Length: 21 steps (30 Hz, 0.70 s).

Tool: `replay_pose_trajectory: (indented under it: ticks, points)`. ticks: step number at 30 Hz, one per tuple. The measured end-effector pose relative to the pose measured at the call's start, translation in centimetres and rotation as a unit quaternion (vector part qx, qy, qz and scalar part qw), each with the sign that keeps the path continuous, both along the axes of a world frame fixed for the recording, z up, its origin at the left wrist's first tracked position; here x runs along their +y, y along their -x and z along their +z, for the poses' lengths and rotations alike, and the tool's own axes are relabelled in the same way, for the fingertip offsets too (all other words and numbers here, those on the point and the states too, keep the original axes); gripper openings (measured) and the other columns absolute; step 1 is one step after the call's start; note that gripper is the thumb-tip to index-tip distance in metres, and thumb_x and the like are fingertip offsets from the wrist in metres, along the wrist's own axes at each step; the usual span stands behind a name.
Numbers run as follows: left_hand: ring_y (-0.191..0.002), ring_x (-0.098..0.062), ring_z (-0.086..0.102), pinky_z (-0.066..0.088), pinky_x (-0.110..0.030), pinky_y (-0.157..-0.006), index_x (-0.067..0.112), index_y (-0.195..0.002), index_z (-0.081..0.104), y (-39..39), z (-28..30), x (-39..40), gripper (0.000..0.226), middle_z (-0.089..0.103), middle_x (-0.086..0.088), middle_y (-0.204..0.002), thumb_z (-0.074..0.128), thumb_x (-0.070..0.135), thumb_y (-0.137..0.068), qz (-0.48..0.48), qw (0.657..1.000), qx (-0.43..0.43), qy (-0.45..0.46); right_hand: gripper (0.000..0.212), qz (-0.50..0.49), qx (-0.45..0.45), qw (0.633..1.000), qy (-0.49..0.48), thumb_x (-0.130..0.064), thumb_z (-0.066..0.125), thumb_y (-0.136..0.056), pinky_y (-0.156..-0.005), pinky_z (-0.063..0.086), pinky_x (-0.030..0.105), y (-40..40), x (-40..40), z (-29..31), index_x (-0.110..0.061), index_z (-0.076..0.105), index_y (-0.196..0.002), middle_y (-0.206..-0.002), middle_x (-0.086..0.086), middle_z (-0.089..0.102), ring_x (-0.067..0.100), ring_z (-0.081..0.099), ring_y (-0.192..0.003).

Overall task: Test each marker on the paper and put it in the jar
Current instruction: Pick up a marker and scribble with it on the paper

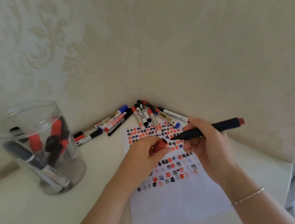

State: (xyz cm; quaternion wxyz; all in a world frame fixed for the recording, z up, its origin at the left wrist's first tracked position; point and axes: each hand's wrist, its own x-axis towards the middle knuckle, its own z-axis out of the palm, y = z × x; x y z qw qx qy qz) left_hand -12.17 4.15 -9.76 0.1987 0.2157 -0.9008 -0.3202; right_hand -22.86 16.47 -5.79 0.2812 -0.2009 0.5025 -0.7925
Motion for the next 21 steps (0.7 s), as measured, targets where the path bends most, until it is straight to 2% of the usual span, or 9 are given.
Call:
replay_pose_trajectory:
  ticks: [3,6,9,13,17,19,21]
  points:
    - [-0.067,0.004,0.052,0.036,-0.011,-0.060,0.033,-0.092,0.062,-0.3,0.3,0.0,0.011,0.058,0.017,-0.080,0.061,0.043,-0.087,-0.003,1.000,0.020,-0.018,0.023,-0.016,0.038,0.999,-0.012,-0.004,0.056,-0.091,-0.036,0.039,0.025,-0.5,-0.9,0.3,-0.001,0.052,-0.069,-0.048,0.007,0.051,0.018,0.043,-0.035]
    - [-0.073,-0.003,0.054,0.042,-0.017,-0.064,0.029,-0.090,0.064,-0.5,0.4,-0.2,0.011,0.060,0.012,-0.081,0.063,0.040,-0.087,-0.014,0.999,0.037,-0.030,0.022,-0.030,0.054,0.998,-0.022,-0.004,0.057,-0.091,-0.037,0.040,0.025,-0.6,-1.5,0.0,-0.004,0.047,-0.071,-0.046,0.004,0.052,0.017,0.044,-0.036]
    - [-0.067,-0.001,0.049,0.038,-0.014,-0.063,0.028,-0.086,0.063,-0.5,0.4,-0.3,0.010,0.054,0.014,-0.076,0.065,0.037,-0.086,-0.021,0.999,0.034,-0.029,0.025,-0.033,0.072,0.996,-0.045,-0.004,0.062,-0.089,-0.038,0.042,0.027,-0.6,-2.0,-0.6,-0.005,0.047,-0.068,-0.049,0.007,0.053,0.019,0.045,-0.038]
    - [-0.069,0.000,0.049,0.036,-0.013,-0.064,0.027,-0.095,0.068,-0.4,0.3,-0.3,0.017,0.056,0.013,-0.079,0.065,0.040,-0.086,-0.036,0.998,0.033,-0.030,0.021,0.024,0.082,0.989,-0.117,-0.008,0.066,-0.086,-0.038,0.038,0.024,-0.4,-2.7,-1.2,-0.002,0.053,-0.071,-0.052,0.012,0.053,0.019,0.042,-0.040]
    - [-0.066,-0.003,0.052,0.042,-0.017,-0.063,0.028,-0.100,0.066,-0.7,0.3,-0.2,0.022,0.061,0.007,-0.079,0.059,0.044,-0.088,-0.059,0.985,0.089,-0.136,0.022,0.093,0.034,0.988,-0.115,-0.014,0.071,-0.084,-0.044,0.038,0.022,0.3,-2.9,-0.6,-0.003,0.057,-0.070,-0.052,0.009,0.051,0.013,0.041,-0.041]
    - [-0.058,-0.002,0.048,0.040,-0.016,-0.056,0.025,-0.103,0.065,-0.7,0.6,0.3,0.024,0.058,0.014,-0.067,0.055,0.042,-0.089,-0.075,0.973,0.110,-0.187,0.023,0.111,0.035,0.985,-0.129,-0.016,0.074,-0.081,-0.048,0.037,0.023,0.2,-3.1,-0.4,-0.005,0.059,-0.068,-0.053,0.007,0.050,0.012,0.040,-0.043]
    - [-0.051,0.001,0.043,0.036,-0.014,-0.053,0.023,-0.100,0.065,-0.7,1.0,0.6,0.017,0.052,0.019,-0.058,0.054,0.034,-0.093,-0.072,0.965,0.123,-0.222,0.026,0.122,0.041,0.979,-0.157,-0.024,0.077,-0.078,-0.046,0.034,0.022,0.0,-3.4,0.1,-0.006,0.059,-0.070,-0.057,0.006,0.051,0.011,0.037,-0.043]
